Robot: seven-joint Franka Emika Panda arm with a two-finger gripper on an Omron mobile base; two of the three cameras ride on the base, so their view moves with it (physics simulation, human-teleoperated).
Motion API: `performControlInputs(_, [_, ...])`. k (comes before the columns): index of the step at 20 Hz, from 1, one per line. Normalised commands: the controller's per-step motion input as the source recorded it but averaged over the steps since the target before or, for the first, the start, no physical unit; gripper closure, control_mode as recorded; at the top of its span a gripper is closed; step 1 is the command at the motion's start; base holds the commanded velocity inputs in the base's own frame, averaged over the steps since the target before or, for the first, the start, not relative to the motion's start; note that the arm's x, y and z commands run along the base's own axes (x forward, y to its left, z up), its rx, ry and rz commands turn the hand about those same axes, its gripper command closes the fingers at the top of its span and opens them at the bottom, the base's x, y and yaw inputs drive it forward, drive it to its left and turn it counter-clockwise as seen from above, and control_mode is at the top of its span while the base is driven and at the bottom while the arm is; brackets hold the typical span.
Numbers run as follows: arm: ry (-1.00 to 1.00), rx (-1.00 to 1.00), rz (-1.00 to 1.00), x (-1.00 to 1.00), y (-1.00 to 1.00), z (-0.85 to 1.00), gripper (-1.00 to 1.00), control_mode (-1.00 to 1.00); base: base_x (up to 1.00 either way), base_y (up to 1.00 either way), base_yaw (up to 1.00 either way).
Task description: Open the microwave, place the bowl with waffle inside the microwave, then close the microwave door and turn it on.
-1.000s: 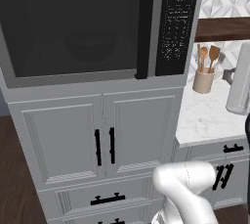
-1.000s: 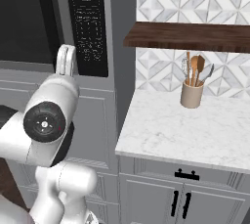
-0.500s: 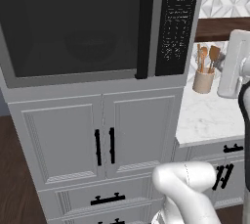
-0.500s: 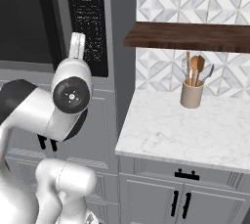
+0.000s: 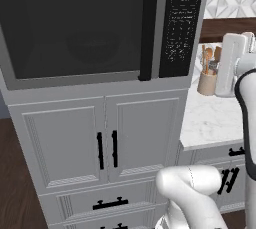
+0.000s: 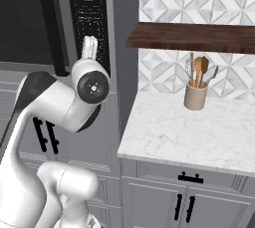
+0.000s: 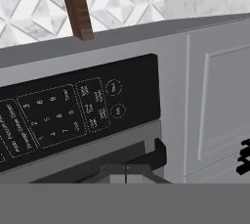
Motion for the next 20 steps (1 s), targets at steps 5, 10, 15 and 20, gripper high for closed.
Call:
performControlInputs(5, [-0.05,0.00,0.00,0.21,0.00,-0.16,1.00,-1.00,0.00,0.00,0.00])
performControlInputs(10, [-0.10,0.00,0.00,0.18,0.00,0.00,1.00,-1.00,0.00,0.00,0.00])
performControlInputs(15, [-0.01,0.00,0.00,0.26,0.00,-0.03,1.00,-1.00,0.00,0.00,0.00])
performControlInputs(20, [-0.01,0.00,0.00,0.28,0.00,0.00,1.00,-1.00,0.00,0.00,0.00])
